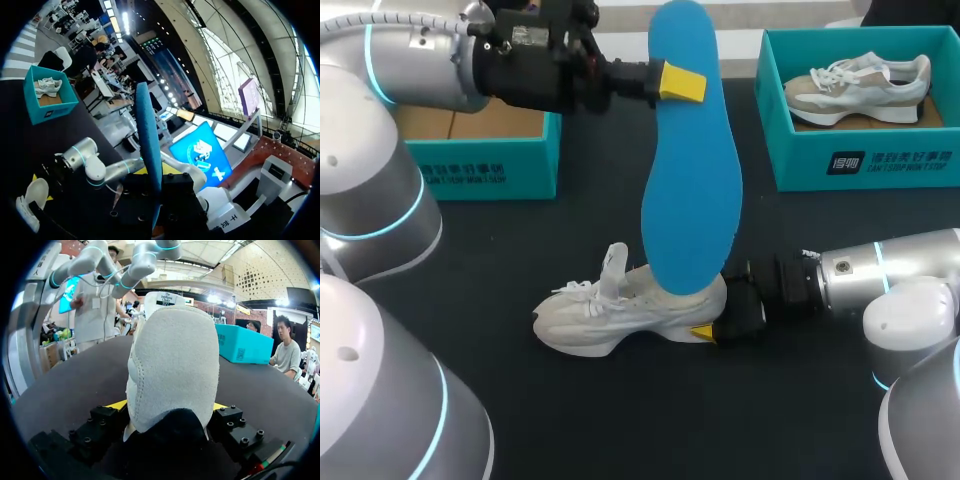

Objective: Take the shoe out of the shoebox, open the shoe tongue, remove and reinsert the insole, then place the shoe into the shoebox

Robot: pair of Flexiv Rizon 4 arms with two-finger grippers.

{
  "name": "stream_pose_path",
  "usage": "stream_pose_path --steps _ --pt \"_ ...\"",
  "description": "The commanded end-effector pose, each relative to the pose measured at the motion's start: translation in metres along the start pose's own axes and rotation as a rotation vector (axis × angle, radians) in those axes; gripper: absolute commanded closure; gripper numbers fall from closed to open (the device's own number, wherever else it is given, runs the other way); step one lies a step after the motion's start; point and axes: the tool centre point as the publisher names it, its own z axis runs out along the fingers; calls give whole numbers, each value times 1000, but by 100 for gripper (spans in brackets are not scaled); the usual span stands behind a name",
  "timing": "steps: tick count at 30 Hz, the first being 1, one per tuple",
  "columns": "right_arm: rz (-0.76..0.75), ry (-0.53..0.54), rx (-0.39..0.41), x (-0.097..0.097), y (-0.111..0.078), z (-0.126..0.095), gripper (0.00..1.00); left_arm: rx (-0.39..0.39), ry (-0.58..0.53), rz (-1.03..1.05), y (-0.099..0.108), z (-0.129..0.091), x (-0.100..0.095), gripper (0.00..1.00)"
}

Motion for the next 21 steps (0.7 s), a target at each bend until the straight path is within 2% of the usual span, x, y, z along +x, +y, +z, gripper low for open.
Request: stream_pose_path --steps 1,6,16,19,21 --pt "-11 1 21 -4 2 4 0 0 -1 0 0 1 0 100" --pt "-27 0 50 -7 15 -9 0 0 -1 0 0 1 0 100" --pt "14 35 191 -5 37 -36 0 0 -1 0 0 1 0 100" --pt "22 48 264 -4 51 -42 0 0 -1 0 0 1 0 100" --pt "42 50 342 -3 61 -48 0 0 -1 0 0 1 0 100"
